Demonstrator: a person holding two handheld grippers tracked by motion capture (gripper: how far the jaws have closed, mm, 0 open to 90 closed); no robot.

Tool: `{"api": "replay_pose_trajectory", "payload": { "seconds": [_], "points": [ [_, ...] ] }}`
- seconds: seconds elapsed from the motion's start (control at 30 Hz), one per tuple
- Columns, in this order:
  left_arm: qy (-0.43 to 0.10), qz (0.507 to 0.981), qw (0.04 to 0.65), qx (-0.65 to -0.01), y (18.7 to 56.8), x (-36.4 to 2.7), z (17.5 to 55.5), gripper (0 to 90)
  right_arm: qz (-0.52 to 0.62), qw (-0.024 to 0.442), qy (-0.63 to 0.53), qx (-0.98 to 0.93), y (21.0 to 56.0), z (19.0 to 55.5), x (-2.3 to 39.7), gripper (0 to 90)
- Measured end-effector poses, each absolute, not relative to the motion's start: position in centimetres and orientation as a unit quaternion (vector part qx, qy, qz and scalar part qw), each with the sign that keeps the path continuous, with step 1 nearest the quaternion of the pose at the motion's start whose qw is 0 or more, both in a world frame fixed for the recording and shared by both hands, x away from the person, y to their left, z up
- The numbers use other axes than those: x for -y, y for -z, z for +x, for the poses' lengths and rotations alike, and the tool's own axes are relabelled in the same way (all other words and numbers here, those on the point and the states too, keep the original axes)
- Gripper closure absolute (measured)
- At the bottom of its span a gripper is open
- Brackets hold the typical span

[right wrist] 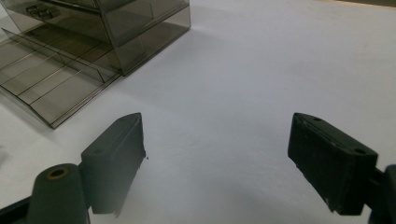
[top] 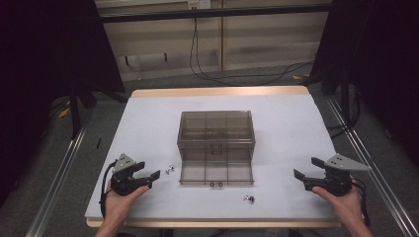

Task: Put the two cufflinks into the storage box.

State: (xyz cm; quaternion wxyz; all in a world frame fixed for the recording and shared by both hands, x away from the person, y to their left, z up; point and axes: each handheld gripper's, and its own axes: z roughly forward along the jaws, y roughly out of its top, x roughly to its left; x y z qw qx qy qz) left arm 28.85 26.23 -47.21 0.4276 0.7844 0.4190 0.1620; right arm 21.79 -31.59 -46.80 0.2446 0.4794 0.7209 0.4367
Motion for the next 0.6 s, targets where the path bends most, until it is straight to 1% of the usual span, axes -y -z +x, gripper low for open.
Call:
{"api": "replay_pose_trajectory", "payload": {
  "seconds": [0.03,0.27,0.33,0.37,0.5,0.57,0.6],
  "points": [
    [-0.164,0.79,0.42,-0.416,47.14,-26.13,28.76,28.3,0.478,0.239,-0.442,-0.721,46.76,21.82,31.51,18.2],
    [-0.149,0.795,0.415,-0.416,46.92,-26.01,28.7,32.0,0.47,0.233,-0.444,-0.726,46.78,21.73,31.46,20.6],
    [-0.143,0.797,0.415,-0.415,46.67,-25.92,28.64,35.5,0.469,0.225,-0.441,-0.731,46.85,21.65,31.33,21.0],
    [-0.142,0.798,0.414,-0.414,46.61,-25.85,28.62,35.6,0.465,0.225,-0.439,-0.735,46.92,21.68,31.27,21.0],
    [-0.134,0.801,0.41,-0.415,46.42,-25.76,28.6,41.2,0.459,0.222,-0.431,-0.745,47.11,21.77,31.03,21.3],
    [-0.136,0.809,0.396,-0.413,46.15,-25.59,28.68,41.6,0.458,0.215,-0.435,-0.745,47.16,21.85,30.99,22.6],
    [-0.136,0.806,0.399,-0.416,46.18,-25.43,28.67,41.6,0.457,0.214,-0.434,-0.746,47.15,21.84,30.97,22.6]
  ]
}}
